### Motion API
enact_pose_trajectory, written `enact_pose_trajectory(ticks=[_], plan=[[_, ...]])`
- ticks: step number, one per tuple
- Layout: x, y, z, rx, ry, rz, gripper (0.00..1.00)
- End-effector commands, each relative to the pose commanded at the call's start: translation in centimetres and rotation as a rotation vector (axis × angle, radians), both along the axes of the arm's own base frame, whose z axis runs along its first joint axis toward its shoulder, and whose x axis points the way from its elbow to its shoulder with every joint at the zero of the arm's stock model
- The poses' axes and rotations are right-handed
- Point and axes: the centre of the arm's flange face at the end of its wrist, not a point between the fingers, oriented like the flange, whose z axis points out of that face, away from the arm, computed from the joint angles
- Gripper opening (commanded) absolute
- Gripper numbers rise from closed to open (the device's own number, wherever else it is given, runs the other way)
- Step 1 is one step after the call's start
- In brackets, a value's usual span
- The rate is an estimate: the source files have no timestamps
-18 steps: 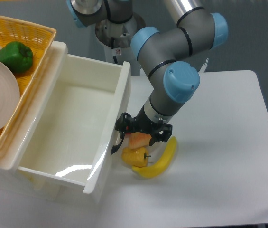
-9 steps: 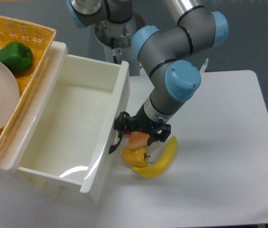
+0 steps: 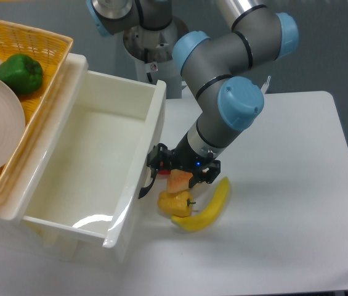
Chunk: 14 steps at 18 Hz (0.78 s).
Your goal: Slide the top white drawer open
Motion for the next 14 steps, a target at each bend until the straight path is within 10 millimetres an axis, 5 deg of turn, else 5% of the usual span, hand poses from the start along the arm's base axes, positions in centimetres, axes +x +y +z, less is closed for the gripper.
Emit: enact_pose_trajectory(ticks=[7, 14], plan=[[-1.4, -0.8, 0.8, 0.017, 0.030, 0.008, 1.00], [-2.4, -2.3, 0.2, -0.012, 0.144, -0.212, 1.00]])
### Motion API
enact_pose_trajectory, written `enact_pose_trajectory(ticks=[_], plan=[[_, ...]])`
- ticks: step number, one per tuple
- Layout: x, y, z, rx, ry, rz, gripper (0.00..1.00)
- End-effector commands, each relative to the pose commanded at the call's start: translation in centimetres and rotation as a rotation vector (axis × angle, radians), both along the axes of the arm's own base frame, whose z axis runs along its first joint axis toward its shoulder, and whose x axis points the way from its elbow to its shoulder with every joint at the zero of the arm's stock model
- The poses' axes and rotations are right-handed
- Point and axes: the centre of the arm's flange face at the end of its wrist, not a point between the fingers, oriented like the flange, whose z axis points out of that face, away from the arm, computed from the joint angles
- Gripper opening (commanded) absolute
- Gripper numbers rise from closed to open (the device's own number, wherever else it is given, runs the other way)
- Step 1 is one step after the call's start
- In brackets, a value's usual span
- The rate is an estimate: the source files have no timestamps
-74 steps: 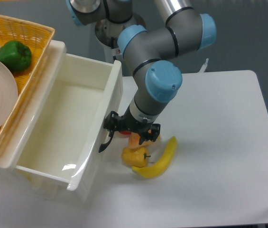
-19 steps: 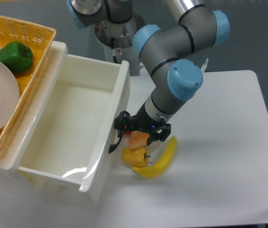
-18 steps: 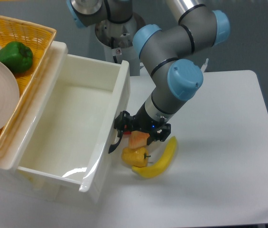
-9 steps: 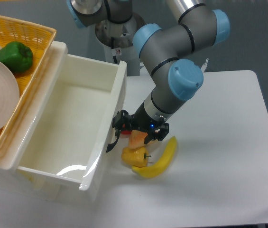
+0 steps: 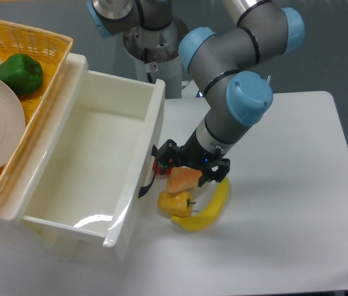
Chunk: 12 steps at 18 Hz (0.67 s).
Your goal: Slide the top white drawer open
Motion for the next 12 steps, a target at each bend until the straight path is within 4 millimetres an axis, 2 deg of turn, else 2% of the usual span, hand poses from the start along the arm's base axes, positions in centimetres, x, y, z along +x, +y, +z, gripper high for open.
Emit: enact_pose_trajectory(ticks=[6, 12], plan=[[-1.0, -0.6, -0.6, -0.013, 0.118, -0.257, 1.00], [-1.4, -1.1, -1.3, -0.042, 0.145, -0.351, 1.00]])
